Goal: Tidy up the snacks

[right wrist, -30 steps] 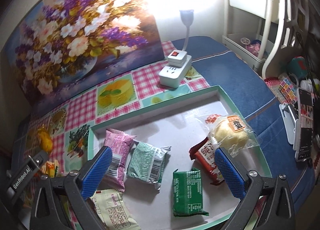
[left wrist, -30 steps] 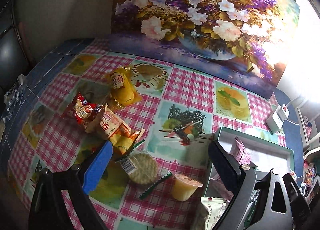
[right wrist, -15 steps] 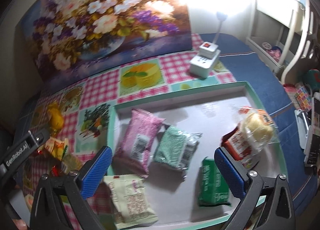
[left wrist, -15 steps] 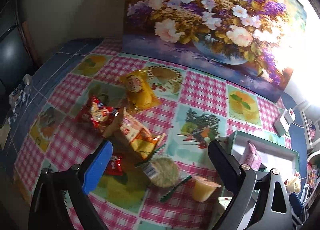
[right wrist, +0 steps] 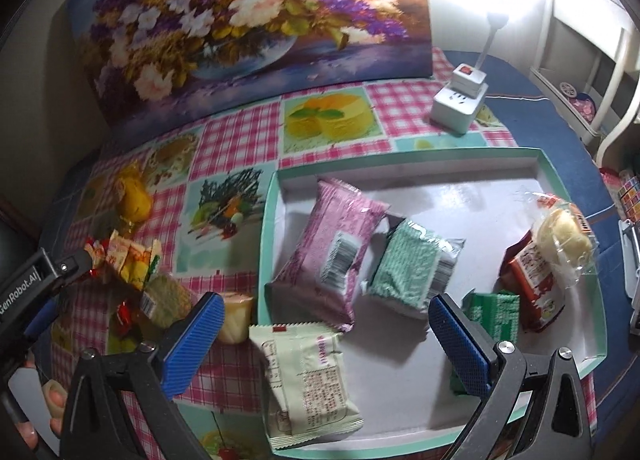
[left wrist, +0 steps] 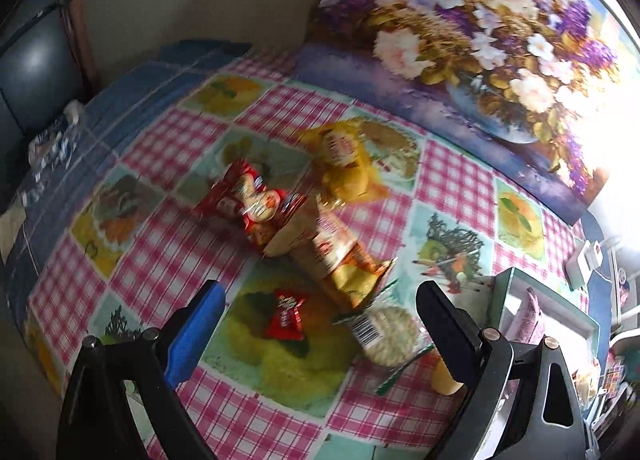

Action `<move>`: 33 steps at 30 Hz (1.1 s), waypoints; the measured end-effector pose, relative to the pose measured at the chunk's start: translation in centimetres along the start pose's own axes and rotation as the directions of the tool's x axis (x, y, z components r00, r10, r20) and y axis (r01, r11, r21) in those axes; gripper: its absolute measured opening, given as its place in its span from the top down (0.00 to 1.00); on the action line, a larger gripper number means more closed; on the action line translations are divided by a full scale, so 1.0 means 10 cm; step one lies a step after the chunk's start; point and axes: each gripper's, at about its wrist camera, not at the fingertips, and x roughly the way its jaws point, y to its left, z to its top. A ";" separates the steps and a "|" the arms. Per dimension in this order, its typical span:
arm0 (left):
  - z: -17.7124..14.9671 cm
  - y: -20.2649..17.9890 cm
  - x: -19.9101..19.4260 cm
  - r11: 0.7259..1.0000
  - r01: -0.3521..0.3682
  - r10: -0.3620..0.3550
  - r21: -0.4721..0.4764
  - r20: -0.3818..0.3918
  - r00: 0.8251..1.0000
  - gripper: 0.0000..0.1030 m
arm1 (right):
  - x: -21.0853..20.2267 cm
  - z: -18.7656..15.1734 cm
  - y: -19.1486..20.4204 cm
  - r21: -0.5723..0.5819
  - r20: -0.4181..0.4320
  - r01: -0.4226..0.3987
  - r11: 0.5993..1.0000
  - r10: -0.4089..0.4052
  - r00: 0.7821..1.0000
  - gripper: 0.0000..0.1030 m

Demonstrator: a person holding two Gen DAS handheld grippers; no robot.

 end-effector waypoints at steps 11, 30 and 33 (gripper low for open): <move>-0.08 0.09 0.39 0.994 0.070 -0.081 -0.082 -0.141 0.987 0.06 | 0.23 -0.08 0.42 -0.132 -0.014 0.008 0.991 -0.010 1.000 0.02; -0.18 -0.43 0.80 0.993 0.119 -0.111 0.026 -0.212 0.971 0.06 | 0.34 0.00 0.24 -0.093 -0.031 0.071 0.993 -0.074 0.997 0.03; -0.21 -0.41 0.83 0.994 0.107 -0.099 0.026 -0.223 0.970 0.06 | 0.34 -0.01 0.24 -0.093 -0.035 0.074 0.993 -0.077 0.996 0.03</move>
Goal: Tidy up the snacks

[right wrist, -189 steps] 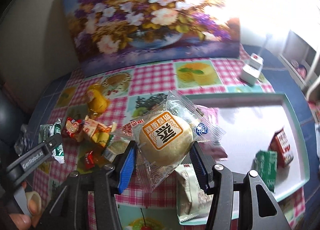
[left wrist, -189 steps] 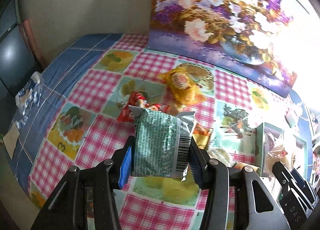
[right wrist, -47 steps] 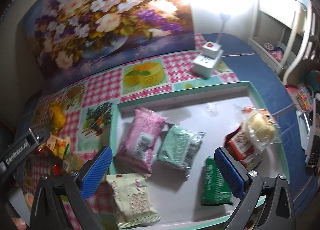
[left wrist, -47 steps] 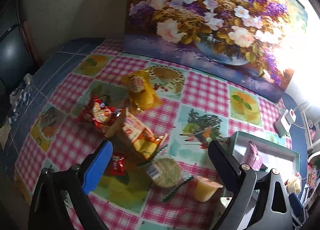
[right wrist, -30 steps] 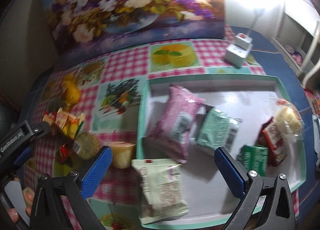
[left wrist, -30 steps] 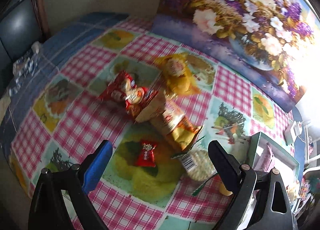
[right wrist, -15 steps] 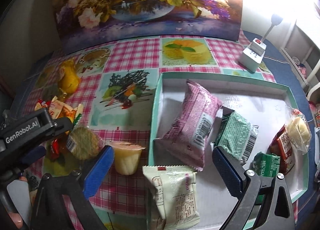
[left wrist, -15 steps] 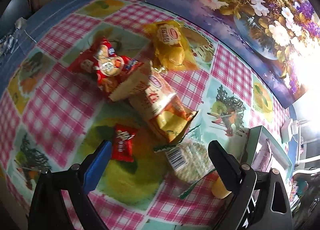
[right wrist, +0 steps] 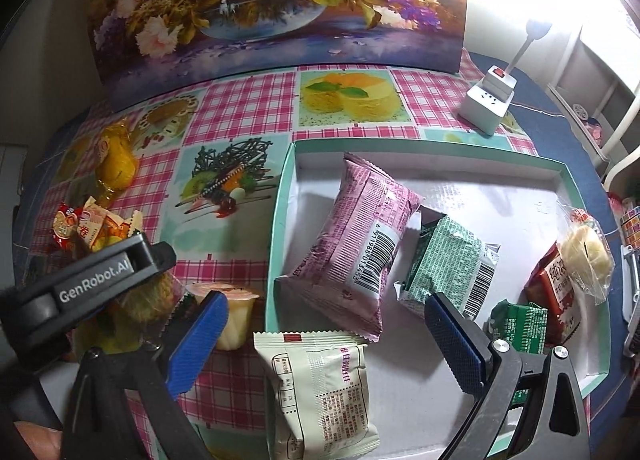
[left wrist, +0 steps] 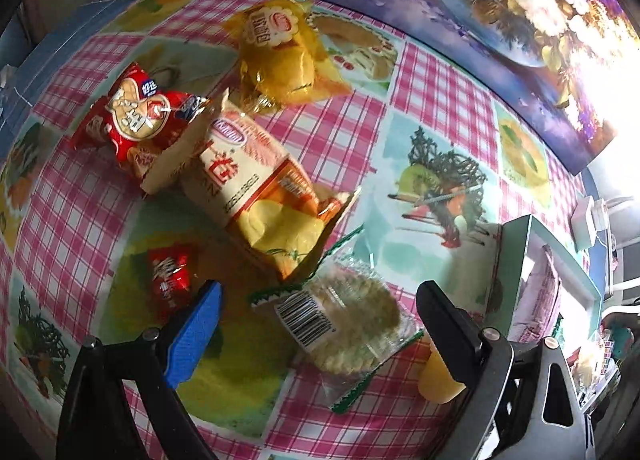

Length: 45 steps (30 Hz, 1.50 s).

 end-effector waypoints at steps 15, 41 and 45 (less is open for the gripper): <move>-0.11 0.20 -0.07 0.997 -0.046 0.043 -0.057 -0.060 0.997 0.07 | -0.01 0.00 -0.02 0.009 0.001 0.006 1.000 -0.006 1.000 0.03; -0.10 0.39 -0.25 0.989 -0.146 0.141 -0.034 -0.103 0.985 0.39 | -0.23 0.03 0.26 -0.072 0.111 -0.135 0.988 0.142 0.984 0.30; -0.09 0.51 -0.31 0.984 -0.167 0.162 -0.053 -0.097 0.982 0.39 | -0.19 0.01 0.36 -0.093 0.091 -0.147 0.985 0.156 0.984 0.38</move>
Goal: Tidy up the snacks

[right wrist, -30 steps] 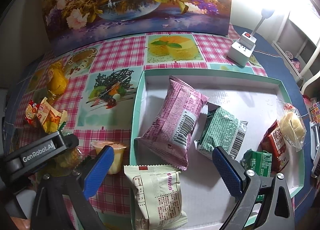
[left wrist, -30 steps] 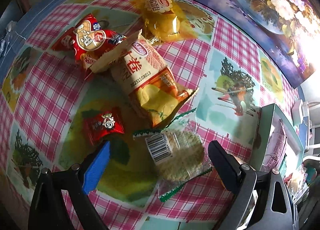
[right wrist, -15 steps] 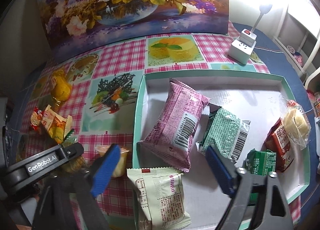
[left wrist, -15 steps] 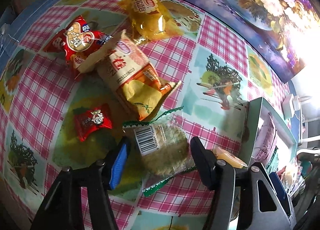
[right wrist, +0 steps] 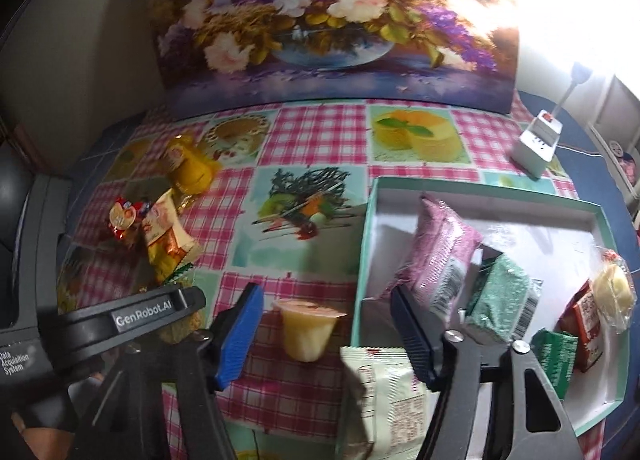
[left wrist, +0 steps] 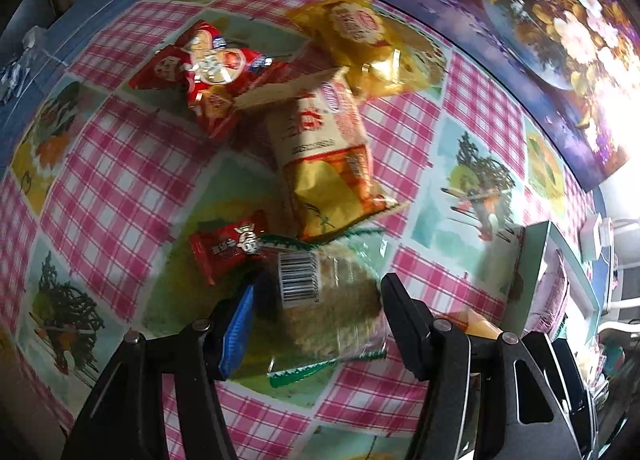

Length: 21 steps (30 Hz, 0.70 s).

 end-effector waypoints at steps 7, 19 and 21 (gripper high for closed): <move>-0.02 0.25 -0.12 0.997 0.025 -0.025 -0.079 -0.003 1.000 0.39 | 0.08 -0.03 0.12 -0.036 -0.017 -0.010 0.999 0.010 1.000 0.39; 0.02 0.25 -0.09 0.995 0.036 -0.036 -0.095 0.001 0.999 0.39 | 0.28 -0.07 0.28 -0.099 -0.050 0.006 0.995 -0.011 0.999 0.42; 0.02 0.26 -0.09 0.995 0.037 -0.037 -0.095 0.001 0.999 0.39 | 0.31 -0.07 0.30 -0.102 -0.061 -0.007 0.995 0.001 0.998 0.44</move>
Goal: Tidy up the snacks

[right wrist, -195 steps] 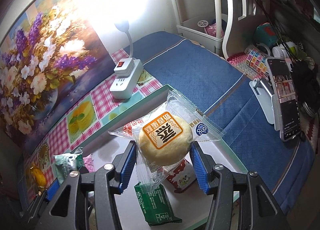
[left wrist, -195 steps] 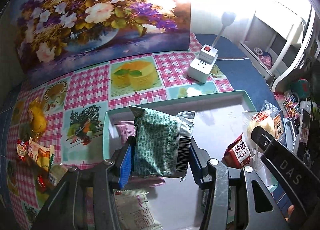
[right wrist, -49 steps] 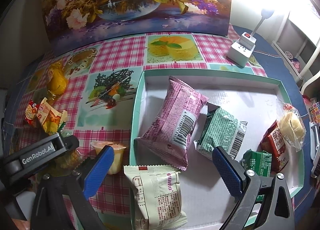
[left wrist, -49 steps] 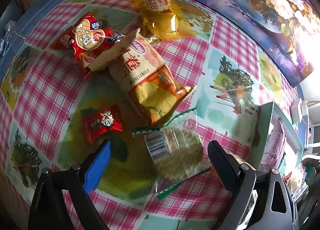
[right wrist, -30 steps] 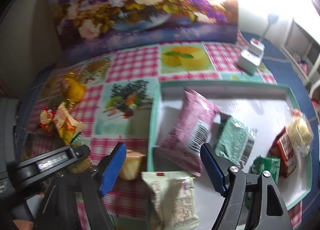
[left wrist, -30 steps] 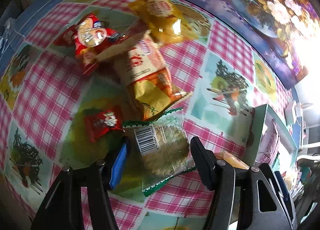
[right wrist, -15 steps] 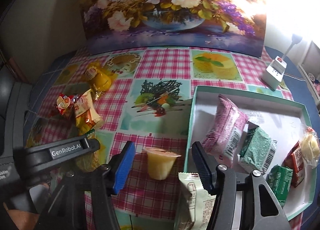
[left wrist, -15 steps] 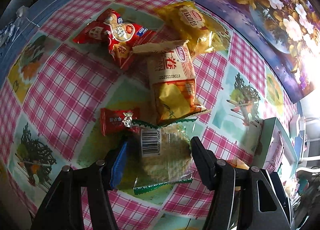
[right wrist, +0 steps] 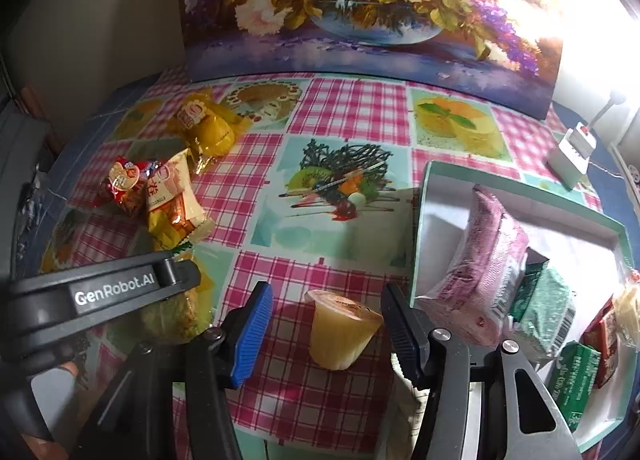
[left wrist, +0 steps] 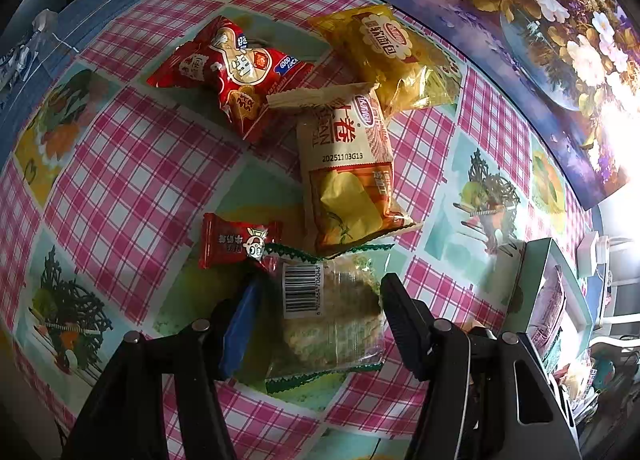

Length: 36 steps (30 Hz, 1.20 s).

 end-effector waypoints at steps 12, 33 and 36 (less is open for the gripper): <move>0.00 -0.02 0.00 1.000 -0.003 0.003 -0.002 0.002 1.000 0.39 | 0.15 -0.01 0.10 -0.031 -0.032 -0.004 1.000 0.003 0.999 0.45; 0.02 -0.05 0.01 1.000 0.022 -0.022 0.016 0.012 1.000 0.43 | 0.26 -0.01 0.08 -0.029 -0.049 -0.021 0.999 0.019 0.999 0.66; 0.01 -0.06 0.02 1.000 0.023 -0.024 0.014 0.016 1.000 0.43 | 0.25 -0.01 0.10 -0.034 -0.049 -0.024 0.999 0.023 0.999 0.67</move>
